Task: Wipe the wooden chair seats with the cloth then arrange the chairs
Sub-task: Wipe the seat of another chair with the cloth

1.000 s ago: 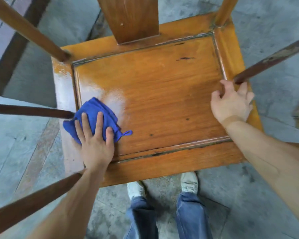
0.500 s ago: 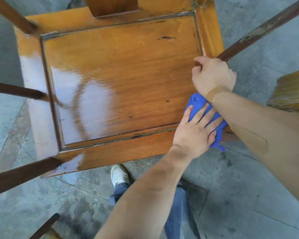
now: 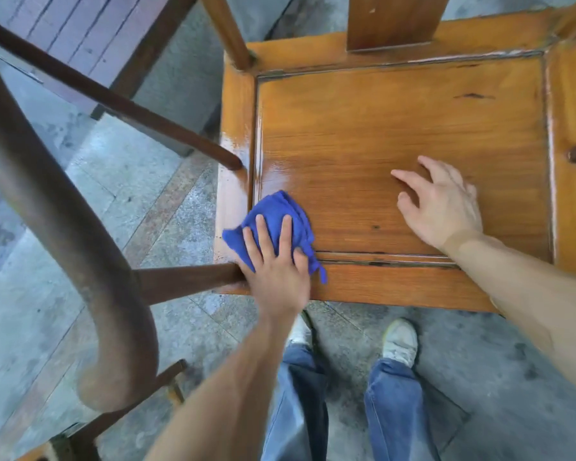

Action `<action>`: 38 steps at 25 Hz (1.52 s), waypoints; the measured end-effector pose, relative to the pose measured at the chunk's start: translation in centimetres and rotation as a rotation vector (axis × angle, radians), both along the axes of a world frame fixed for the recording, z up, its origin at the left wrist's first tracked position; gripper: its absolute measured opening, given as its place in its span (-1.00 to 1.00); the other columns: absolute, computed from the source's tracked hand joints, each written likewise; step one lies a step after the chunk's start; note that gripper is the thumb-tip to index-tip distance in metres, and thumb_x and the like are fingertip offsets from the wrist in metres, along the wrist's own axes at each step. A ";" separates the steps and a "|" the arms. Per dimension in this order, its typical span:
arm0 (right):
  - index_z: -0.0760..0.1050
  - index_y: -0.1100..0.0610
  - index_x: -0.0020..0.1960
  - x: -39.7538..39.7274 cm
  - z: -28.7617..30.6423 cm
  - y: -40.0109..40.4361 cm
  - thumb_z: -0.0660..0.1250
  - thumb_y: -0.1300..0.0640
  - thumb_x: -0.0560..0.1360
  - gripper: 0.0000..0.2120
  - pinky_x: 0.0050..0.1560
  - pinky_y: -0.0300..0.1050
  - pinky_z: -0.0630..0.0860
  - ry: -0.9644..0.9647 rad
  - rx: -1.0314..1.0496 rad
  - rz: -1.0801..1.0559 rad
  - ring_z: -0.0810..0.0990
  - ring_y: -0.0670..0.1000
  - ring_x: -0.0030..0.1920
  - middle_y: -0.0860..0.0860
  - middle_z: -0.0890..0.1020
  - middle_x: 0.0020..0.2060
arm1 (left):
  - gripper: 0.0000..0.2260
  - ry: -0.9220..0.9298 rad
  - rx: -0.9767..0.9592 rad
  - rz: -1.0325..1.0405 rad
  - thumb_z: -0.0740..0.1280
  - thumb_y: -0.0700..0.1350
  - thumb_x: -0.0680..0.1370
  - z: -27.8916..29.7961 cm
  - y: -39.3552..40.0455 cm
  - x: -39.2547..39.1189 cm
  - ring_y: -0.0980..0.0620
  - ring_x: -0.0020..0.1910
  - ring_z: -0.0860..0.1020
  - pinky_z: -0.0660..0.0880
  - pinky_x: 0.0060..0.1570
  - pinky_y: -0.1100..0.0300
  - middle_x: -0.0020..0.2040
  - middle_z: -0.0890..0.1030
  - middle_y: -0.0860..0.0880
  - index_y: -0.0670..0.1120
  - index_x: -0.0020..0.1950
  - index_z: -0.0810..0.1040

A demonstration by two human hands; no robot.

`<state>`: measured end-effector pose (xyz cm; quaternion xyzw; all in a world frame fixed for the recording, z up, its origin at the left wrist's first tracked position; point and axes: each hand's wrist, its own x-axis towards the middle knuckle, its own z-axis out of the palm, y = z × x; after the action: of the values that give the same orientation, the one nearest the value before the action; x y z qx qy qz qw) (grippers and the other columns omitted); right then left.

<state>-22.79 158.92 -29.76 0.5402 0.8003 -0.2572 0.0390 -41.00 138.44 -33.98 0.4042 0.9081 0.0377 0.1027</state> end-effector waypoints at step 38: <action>0.30 -0.09 0.51 0.4 1.1 -4.7 0.11 -0.29 0.49 -0.37 0.32 0.15 0.34 -0.001 -0.019 0.100 0.40 0.10 0.37 -0.06 0.45 0.40 | -0.54 -0.260 -0.110 -0.526 0.10 0.16 0.59 4.1 4.3 6.0 -0.17 0.53 0.28 0.31 0.33 -0.30 0.61 0.22 -0.04 0.16 0.49 0.35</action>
<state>-22.41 154.18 -28.66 0.4991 0.8239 -0.2622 0.0575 -35.00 142.77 -29.92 0.6112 0.7521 0.0119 0.2462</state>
